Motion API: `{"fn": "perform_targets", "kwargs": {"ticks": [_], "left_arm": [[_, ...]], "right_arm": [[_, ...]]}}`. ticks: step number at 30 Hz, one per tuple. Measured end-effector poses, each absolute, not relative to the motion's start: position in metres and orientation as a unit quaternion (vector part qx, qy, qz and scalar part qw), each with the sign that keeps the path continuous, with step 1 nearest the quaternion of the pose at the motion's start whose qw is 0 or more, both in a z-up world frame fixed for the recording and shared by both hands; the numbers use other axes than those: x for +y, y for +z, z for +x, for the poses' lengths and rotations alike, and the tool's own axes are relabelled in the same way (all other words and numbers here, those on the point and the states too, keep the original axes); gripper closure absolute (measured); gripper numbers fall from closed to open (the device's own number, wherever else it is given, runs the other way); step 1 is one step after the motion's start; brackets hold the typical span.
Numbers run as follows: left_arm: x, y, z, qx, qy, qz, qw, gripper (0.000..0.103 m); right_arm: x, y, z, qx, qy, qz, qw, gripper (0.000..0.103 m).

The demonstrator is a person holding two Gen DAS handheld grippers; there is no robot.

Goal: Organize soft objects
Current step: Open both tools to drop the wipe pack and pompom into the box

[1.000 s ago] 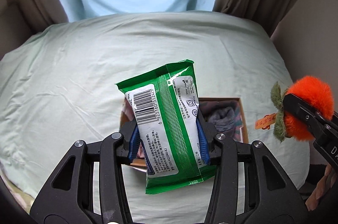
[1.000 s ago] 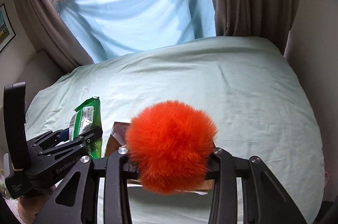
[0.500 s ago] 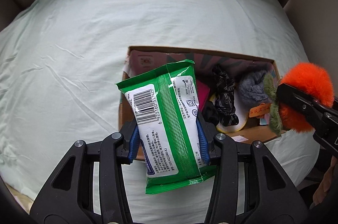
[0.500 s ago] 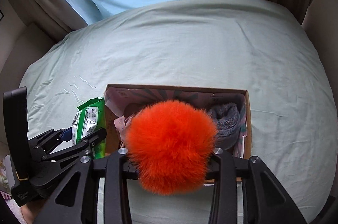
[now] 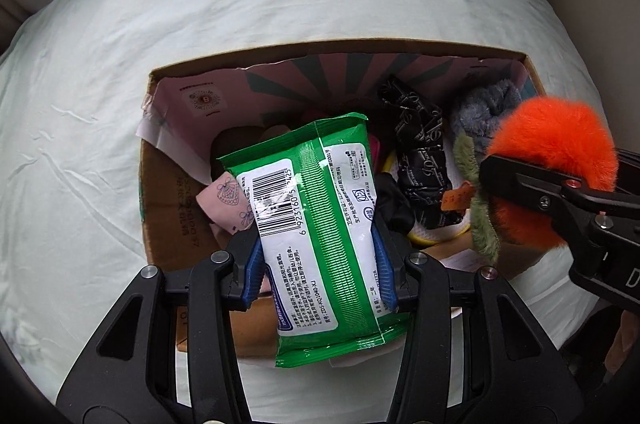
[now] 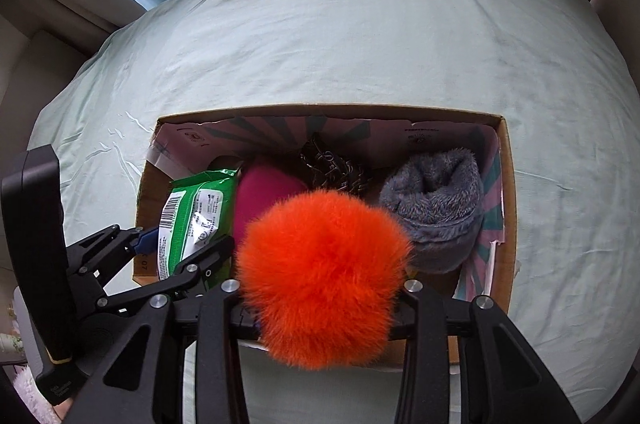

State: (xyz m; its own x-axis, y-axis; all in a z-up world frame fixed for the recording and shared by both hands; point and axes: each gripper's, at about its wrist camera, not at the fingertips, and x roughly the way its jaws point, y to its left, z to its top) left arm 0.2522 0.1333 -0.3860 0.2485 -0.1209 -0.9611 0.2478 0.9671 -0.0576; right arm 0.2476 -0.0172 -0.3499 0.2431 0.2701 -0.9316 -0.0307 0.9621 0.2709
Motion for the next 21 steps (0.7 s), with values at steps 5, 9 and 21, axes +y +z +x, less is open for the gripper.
{"fn": "perform_targets", "kwargs": {"ticks": [5,9,21], "left_arm": [[0.127,-0.376,0.248,0.594,-0.126,0.100,0.788,0.000],[0.135,-0.373,0.239,0.587,-0.128,0.115,0.791,0.000],[0.162,-0.348,0.222,0.590,-0.106,0.066,0.798,0.000]], "right_arm": [[-0.017,-0.350,0.254,0.619,0.076,0.098,0.776,0.017],[-0.014,-0.346,0.249,0.619,0.061,0.062,0.781,0.009],[-0.015,-0.328,0.225,0.605,0.072,0.067,0.790,0.009]]}}
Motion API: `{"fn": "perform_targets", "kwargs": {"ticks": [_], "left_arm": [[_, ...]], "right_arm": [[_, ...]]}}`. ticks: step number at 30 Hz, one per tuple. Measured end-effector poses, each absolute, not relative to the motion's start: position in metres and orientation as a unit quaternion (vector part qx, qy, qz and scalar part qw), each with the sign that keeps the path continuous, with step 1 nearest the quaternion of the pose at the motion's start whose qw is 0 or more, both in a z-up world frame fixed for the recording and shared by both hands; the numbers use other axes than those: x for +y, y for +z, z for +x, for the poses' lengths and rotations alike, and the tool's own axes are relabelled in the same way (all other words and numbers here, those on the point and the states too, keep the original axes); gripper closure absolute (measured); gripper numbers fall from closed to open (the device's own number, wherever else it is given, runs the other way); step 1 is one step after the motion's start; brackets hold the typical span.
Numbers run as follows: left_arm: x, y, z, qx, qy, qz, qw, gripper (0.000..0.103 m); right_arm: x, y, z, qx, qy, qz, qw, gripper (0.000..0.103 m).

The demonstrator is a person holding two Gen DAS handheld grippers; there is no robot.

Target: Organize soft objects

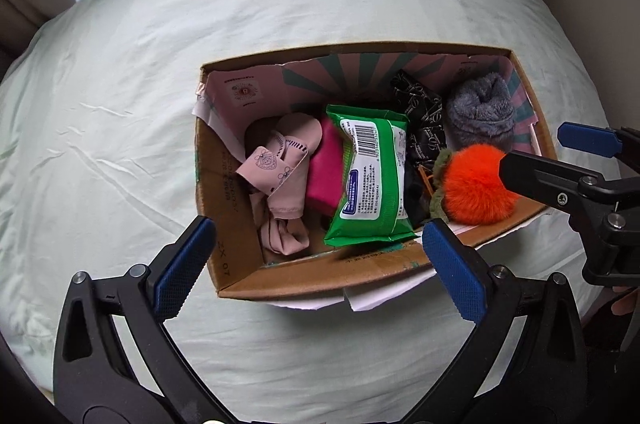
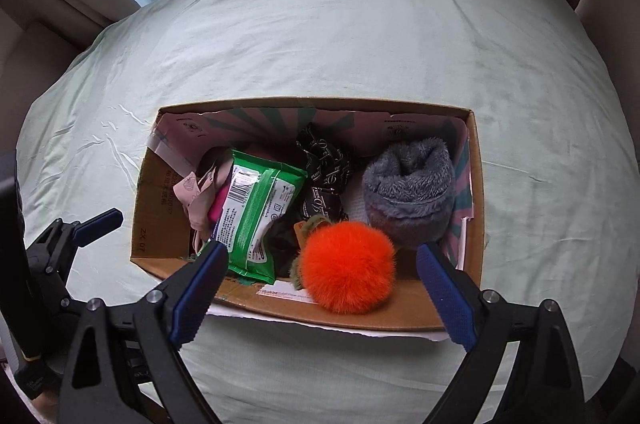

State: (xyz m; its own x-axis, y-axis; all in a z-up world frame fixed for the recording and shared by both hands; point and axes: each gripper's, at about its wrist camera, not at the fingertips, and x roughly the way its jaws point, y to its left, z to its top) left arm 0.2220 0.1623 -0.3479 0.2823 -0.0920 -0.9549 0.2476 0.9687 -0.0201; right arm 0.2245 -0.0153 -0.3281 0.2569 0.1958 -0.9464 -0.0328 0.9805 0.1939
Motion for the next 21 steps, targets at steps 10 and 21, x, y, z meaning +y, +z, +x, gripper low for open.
{"fn": "perform_targets", "kwargs": {"ticks": [10,21], "left_arm": [[0.161,-0.257,0.188,0.544,-0.076,0.022,0.835,0.000],[0.143,-0.083,0.119,0.407,-0.052,-0.012,0.912,0.000]], "right_arm": [[-0.039,-0.241,0.189,0.538,0.081,0.036,0.838,0.009],[-0.090,-0.090,0.117,0.425,0.040,0.018,0.904,0.009]]}}
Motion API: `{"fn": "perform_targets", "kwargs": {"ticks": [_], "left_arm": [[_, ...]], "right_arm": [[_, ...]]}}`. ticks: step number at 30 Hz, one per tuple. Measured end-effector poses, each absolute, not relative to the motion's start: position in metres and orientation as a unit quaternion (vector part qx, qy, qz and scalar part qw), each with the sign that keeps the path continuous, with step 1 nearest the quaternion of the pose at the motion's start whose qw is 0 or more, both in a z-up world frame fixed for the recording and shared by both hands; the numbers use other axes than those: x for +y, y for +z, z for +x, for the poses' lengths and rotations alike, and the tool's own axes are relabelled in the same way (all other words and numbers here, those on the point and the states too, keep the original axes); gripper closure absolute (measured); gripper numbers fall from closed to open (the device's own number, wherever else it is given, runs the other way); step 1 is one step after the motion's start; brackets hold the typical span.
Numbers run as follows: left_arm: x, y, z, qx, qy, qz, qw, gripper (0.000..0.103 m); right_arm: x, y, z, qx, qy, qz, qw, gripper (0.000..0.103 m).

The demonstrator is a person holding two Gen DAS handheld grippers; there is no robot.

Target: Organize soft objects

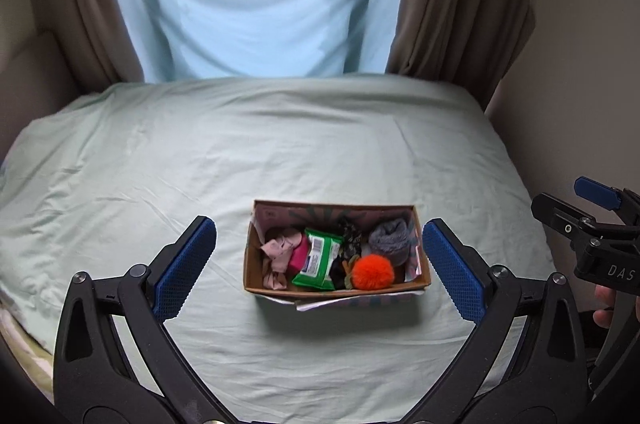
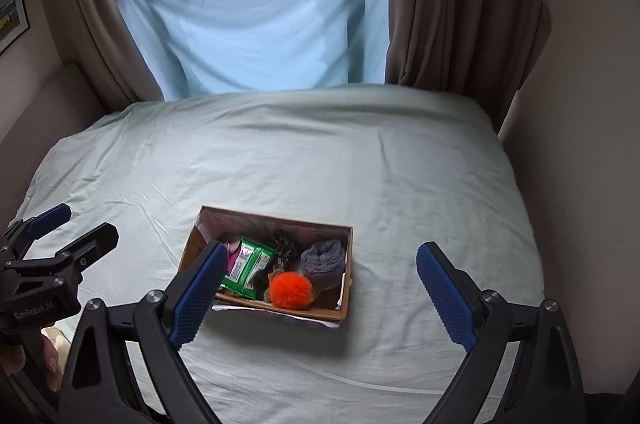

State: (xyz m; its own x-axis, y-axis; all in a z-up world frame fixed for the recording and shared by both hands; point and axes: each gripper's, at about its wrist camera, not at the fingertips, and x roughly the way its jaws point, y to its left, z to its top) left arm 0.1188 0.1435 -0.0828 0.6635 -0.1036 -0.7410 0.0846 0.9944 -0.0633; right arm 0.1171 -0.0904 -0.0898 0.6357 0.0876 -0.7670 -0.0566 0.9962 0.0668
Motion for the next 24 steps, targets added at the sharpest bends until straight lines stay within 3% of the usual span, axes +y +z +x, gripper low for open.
{"fn": "perform_targets", "kwargs": {"ticks": [11,24], "left_arm": [[0.125,0.006,0.055,0.291,-0.050,-0.011,0.955,0.000],[0.115,0.028,0.038,0.249,-0.055,-0.003,0.967,0.000]], "right_arm": [[-0.111,0.002,0.051,0.316,0.001,0.017,0.949,0.009],[-0.121,0.016,0.031,0.273,-0.021,0.026,0.961,0.009]]}}
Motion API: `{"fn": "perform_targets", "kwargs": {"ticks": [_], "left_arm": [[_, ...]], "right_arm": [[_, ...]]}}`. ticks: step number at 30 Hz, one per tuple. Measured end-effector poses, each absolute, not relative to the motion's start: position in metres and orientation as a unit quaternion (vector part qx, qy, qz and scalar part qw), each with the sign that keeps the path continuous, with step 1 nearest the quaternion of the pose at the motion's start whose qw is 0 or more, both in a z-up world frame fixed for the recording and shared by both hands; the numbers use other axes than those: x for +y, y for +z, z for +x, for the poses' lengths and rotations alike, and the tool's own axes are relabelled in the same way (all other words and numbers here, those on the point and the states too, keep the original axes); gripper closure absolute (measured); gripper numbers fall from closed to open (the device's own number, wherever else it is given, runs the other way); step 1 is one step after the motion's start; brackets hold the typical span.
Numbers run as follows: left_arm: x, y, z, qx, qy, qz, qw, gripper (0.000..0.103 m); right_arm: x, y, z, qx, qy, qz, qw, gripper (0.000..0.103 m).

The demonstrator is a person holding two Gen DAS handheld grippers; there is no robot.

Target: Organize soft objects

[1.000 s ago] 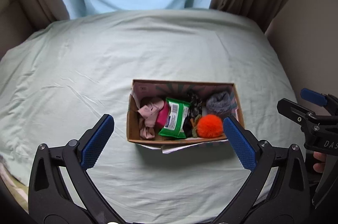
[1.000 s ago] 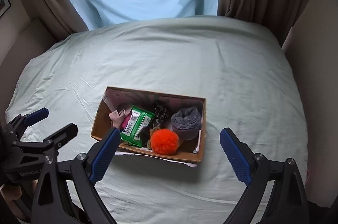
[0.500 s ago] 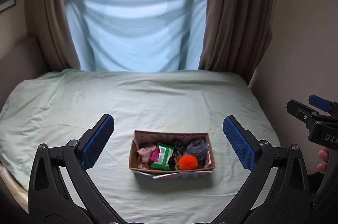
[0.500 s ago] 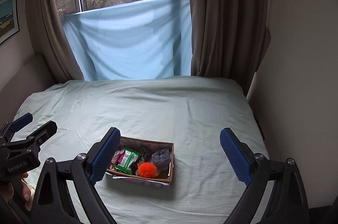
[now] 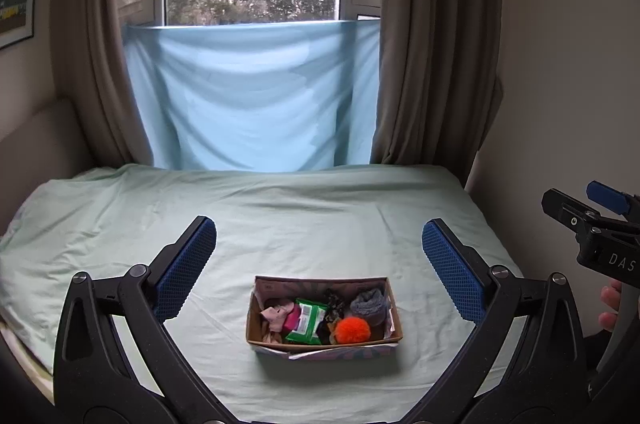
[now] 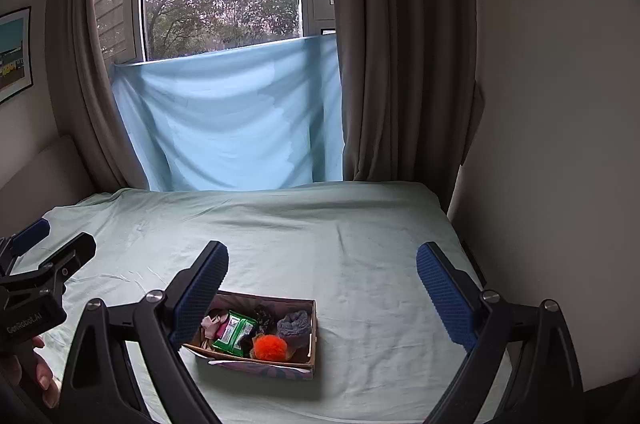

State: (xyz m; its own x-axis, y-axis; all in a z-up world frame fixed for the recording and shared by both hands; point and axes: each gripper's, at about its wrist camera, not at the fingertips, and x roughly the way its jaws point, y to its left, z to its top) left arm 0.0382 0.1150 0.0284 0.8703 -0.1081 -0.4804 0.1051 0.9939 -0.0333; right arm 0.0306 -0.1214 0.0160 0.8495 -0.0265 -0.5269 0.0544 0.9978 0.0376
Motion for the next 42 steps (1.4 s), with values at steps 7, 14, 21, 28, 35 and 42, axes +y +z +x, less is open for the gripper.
{"fn": "perform_targets", "kwargs": {"ticks": [7,14,21,28,35,42], "left_arm": [[0.1113,0.0278,0.0401,0.249,-0.058,0.001,0.967,0.000],[0.1106,0.0285,0.0410,0.247,-0.055,0.003,0.968,0.000],[0.1108,0.0285,0.0409,0.244,-0.050,0.004,0.969,0.000],[0.1102,0.0271,0.0410,0.242,-0.047,0.005,0.969,0.000],[0.1104,0.0270,0.0379,0.238,-0.047,0.004,0.970,0.000],[0.1094,0.0272,0.0351,0.237,-0.047,0.005,0.970,0.000]], "right_arm": [[-0.1223,0.0169,0.0340,0.271,-0.025,0.027,0.962,0.009],[-0.1226,0.0147,0.0354,0.270,-0.023,0.025,0.962,0.009],[-0.1225,0.0149,0.0352,0.268,-0.023,0.023,0.963,0.009],[-0.1235,0.0170,0.0348,0.263,-0.025,0.024,0.964,0.009],[-0.1238,0.0195,0.0348,0.258,-0.025,0.023,0.965,0.009],[-0.1241,0.0217,0.0358,0.255,-0.025,0.022,0.966,0.009]]}}
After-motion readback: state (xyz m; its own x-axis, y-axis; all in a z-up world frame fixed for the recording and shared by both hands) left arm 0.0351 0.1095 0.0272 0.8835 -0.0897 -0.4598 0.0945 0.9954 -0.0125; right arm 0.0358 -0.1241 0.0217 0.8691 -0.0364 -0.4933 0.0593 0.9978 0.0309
